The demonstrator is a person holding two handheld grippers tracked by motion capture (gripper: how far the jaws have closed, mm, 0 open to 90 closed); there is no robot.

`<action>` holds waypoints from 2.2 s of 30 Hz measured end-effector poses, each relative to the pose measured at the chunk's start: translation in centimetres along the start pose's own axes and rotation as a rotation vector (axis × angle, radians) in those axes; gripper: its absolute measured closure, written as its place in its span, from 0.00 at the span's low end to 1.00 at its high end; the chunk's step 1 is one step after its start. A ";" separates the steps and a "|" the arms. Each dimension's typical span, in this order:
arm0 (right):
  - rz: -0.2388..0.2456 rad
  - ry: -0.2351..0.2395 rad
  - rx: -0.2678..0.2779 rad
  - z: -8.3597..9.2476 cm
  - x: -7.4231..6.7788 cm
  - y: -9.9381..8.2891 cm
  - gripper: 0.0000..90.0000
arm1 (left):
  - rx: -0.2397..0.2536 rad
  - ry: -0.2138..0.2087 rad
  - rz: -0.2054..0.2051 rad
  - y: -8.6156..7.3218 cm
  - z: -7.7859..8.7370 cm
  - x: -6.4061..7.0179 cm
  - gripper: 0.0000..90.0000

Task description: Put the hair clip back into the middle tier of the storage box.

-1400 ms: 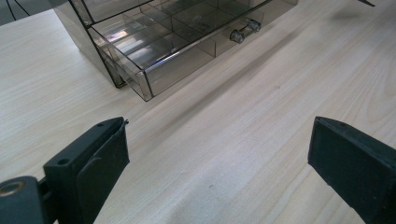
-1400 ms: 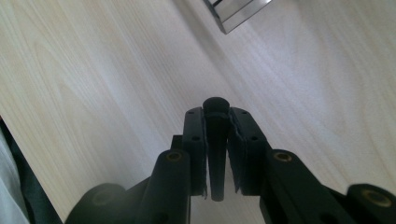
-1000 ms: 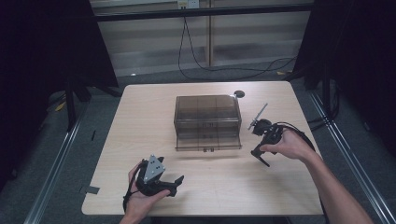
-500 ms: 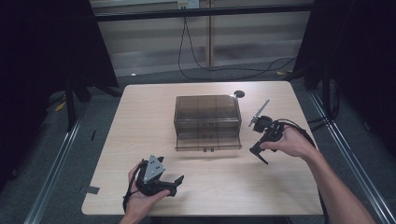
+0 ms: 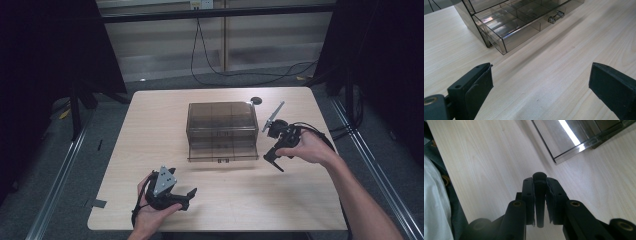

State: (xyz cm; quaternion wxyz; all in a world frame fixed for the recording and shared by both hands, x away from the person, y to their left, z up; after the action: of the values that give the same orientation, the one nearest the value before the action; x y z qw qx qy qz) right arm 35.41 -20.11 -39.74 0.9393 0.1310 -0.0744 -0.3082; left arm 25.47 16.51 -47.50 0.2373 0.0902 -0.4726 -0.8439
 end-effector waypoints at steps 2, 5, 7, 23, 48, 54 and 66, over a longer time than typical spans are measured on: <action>0.002 -0.005 -0.004 0.1 0.0 0.4 0.86 | -0.005 0.002 -0.003 0.0 0.0 0.0 0.06; 0.002 -0.002 -0.010 0.1 -0.1 0.9 0.86 | -0.003 0.002 -0.005 0.0 0.1 -0.1 0.06; 0.017 0.000 -0.008 0.1 -0.1 1.1 0.86 | -0.003 0.001 -0.004 0.0 0.1 -0.1 0.06; 0.034 -0.008 -0.043 0.2 -0.2 2.7 0.86 | 0.003 0.003 -0.004 0.0 0.0 0.0 0.07; 0.045 0.035 0.038 1.2 -0.5 6.1 0.86 | 0.012 0.013 -0.004 0.0 0.2 -0.2 0.07; 0.065 0.033 0.027 1.0 -0.7 7.2 0.86 | 0.007 0.006 -0.010 0.0 0.2 -0.1 0.07; 0.082 0.020 0.004 0.8 -0.9 8.6 0.86 | 0.004 0.013 -0.009 0.0 0.3 -0.2 0.07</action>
State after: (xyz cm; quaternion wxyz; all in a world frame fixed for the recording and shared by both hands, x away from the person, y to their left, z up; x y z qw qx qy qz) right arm 39.31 -13.12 -36.51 0.9516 0.1327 -0.0709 -0.2682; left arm 25.49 16.87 -47.35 0.2366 0.0984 -0.4725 -0.8433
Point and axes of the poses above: each handheld gripper's, and its own axes: z roughly backward along the jaws, y roughly out of its top, x roughly to its right, the point moved 1 cm from there along -z, roughly forward along the jaws, and after that the axes turned 15 degrees about -y, right-handed, at the moved point
